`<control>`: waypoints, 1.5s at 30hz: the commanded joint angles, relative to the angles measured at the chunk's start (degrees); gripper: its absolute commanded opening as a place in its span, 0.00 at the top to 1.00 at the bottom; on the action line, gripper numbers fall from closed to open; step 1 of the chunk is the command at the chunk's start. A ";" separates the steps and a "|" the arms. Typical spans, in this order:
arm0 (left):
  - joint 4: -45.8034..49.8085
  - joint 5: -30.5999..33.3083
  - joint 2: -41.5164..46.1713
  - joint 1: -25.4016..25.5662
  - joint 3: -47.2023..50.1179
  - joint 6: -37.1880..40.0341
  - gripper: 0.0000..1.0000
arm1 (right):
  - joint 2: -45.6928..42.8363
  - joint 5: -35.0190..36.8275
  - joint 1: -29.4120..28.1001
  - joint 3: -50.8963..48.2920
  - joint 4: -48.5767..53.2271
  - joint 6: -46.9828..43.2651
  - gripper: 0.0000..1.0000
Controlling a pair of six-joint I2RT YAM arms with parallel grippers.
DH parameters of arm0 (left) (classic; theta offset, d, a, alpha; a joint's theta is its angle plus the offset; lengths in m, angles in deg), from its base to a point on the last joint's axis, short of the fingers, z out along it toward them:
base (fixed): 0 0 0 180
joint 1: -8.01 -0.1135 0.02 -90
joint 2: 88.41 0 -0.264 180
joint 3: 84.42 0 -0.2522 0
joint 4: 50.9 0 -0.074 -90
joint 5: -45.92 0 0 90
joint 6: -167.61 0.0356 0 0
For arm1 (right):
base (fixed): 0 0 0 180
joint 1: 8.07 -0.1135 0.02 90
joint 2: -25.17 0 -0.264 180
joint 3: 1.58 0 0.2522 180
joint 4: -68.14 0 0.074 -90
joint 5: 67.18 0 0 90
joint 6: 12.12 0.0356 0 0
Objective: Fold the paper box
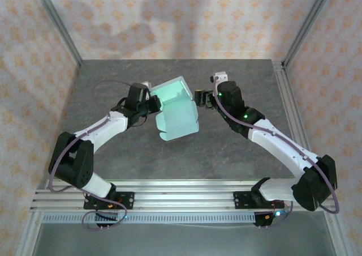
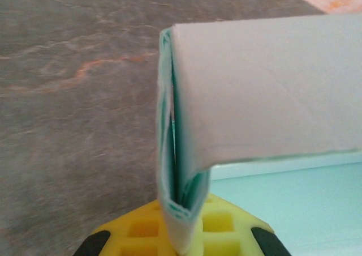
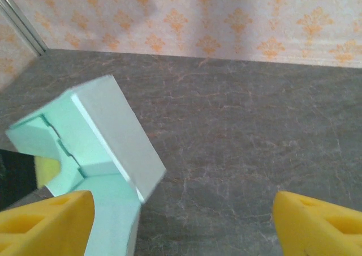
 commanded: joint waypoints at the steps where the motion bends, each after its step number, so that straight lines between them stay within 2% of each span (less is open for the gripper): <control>1: 16.54 8.09 1.12 0.07 -4.45 -3.68 1.00 | -1.13 -0.65 0.64 -1.46 -0.33 2.24 0.18; 6: 26.30 9.02 0.94 -0.29 -7.14 -16.22 1.00 | -0.59 0.56 0.86 -1.68 1.14 1.84 0.18; 10: 29.91 9.73 1.39 -0.22 -5.64 -25.67 1.00 | -1.20 1.55 0.80 -2.18 1.45 1.49 0.19; 17: 27.56 1.97 4.05 -0.30 1.13 -40.29 1.00 | -1.72 2.60 0.88 -4.33 0.32 1.12 0.18; 21: 29.28 -3.68 3.06 -0.29 1.51 -46.92 1.00 | -1.12 2.96 0.96 -4.77 -0.02 0.98 0.18; 27: 28.81 -9.00 1.41 -0.29 3.37 -53.01 1.00 | -1.30 3.67 0.99 -6.06 -1.17 0.97 0.18; 30: 25.38 -12.97 -1.36 -0.33 4.87 -55.31 0.94 | -1.34 3.92 1.13 -6.59 -1.62 1.19 0.19; 33: 23.14 -16.69 -5.59 -0.29 4.78 -55.51 0.93 | -1.13 3.96 1.39 -7.31 -2.47 1.21 0.19; 37: 24.57 -18.01 -8.82 -0.20 2.43 -53.50 0.91 | -0.52 3.38 1.64 -7.08 -2.17 1.11 0.19; 42: 25.67 -16.55 -7.34 -0.20 1.70 -53.48 0.53 | -0.44 3.13 1.88 -6.97 -2.01 1.10 0.19; 45: 27.16 -14.85 -5.66 -0.20 1.37 -52.13 0.37 | -0.37 3.21 2.06 -6.93 -2.15 1.20 0.19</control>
